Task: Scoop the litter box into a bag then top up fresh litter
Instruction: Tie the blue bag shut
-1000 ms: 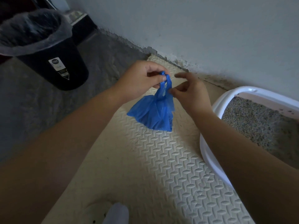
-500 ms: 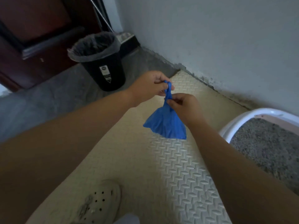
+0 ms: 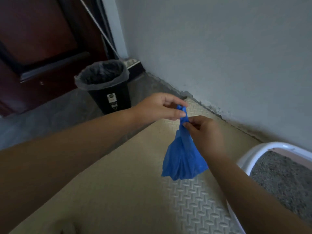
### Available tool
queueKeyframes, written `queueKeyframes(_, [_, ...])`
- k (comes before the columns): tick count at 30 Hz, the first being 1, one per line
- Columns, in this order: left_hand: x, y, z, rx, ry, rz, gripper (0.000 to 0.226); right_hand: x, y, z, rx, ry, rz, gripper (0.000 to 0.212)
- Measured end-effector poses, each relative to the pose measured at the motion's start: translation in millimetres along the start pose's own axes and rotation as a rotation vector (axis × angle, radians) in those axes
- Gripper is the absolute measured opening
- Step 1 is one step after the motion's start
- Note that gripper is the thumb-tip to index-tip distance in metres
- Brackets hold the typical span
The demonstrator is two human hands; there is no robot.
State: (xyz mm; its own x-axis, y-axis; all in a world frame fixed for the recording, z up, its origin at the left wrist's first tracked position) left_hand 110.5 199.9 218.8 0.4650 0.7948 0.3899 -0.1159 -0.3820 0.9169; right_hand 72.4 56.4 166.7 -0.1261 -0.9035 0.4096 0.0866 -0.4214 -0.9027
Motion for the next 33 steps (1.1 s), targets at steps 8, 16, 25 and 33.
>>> queueKeyframes(8, [77, 58, 11, -0.046, 0.055, 0.052, 0.010, -1, -89, 33, -0.122, 0.125, -0.092, 0.014])
queueKeyframes(16, [214, 175, -3, -0.041, 0.101, 0.086, 0.017, -3, -257, 85, -0.159, 0.050, -0.162, 0.015])
queueKeyframes(25, [423, 278, -20, -0.004, 0.203, 0.217, 0.012, -23, -415, 142, -0.294, 0.001, -0.279, 0.034])
queueKeyframes(33, [526, 308, -45, 0.035, 0.201, 0.366, 0.013, -38, -529, 161, -0.179, -0.069, -0.518, 0.045])
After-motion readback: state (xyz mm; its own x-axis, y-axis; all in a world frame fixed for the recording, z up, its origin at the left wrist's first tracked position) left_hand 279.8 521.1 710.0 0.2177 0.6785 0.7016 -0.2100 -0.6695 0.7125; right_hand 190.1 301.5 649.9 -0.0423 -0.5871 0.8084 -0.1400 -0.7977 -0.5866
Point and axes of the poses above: each hand's wrist, its own z-axis towards the middle knuckle, its own x-axis out of the back of the hand, y = z × x, the point moved 5 cm from there along z, towards the middle knuckle, and after that the axes turned 5 degrees about z, right-handed, at the moved point
